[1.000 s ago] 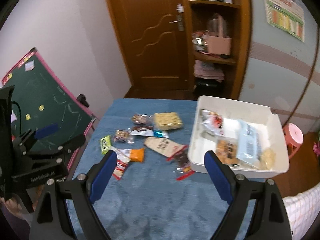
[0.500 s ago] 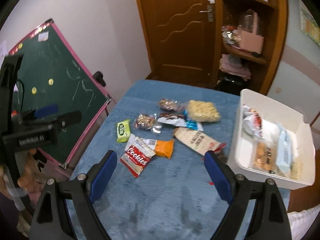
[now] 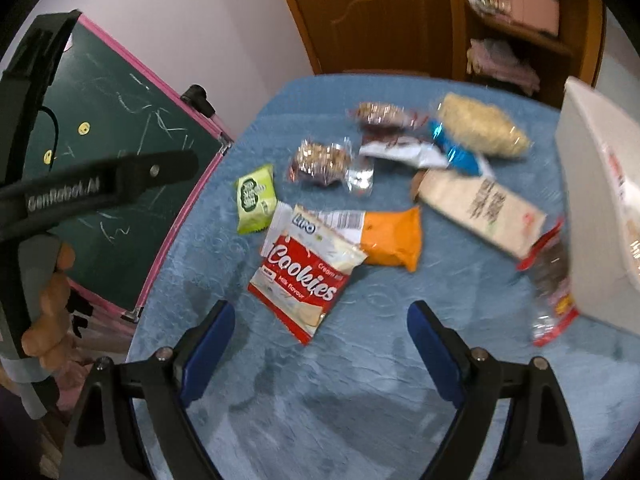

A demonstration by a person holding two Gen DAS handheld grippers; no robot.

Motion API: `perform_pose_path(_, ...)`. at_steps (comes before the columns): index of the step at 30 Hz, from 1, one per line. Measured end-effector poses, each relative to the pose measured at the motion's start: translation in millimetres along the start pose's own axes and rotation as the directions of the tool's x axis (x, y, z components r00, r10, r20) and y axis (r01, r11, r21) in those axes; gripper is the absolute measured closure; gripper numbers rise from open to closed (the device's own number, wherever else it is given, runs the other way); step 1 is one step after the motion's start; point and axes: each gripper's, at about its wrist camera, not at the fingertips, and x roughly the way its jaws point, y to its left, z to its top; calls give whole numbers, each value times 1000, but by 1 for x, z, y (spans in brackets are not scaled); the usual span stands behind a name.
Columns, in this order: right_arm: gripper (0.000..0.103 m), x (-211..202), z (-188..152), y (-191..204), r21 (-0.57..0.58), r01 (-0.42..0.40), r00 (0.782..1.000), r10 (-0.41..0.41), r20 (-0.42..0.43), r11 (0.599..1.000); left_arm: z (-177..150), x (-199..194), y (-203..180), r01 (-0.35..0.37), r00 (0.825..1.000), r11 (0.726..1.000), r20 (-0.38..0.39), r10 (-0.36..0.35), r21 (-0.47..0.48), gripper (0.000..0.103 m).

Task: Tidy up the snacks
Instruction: 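Grasp the green pastry packet with the left tool while the right tool grasps the Cookies packet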

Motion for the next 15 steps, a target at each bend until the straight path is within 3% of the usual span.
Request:
perform_pose_path(3,16,16,-2,-2,31,-8,1000,9,-19,999,6,23,-1,-2,999,1000,-35,1,-30,9)
perform_pose_path(8,27,37,-3,-4,60,-10,999,12,-30,998,11,56,-3,11,996,997,-88,-18,-80,14)
perform_pose_path(15,27,42,1,7,36,2,1000,-3,16,999,13,91,-4,50,984,984,-159,-78,-170,23)
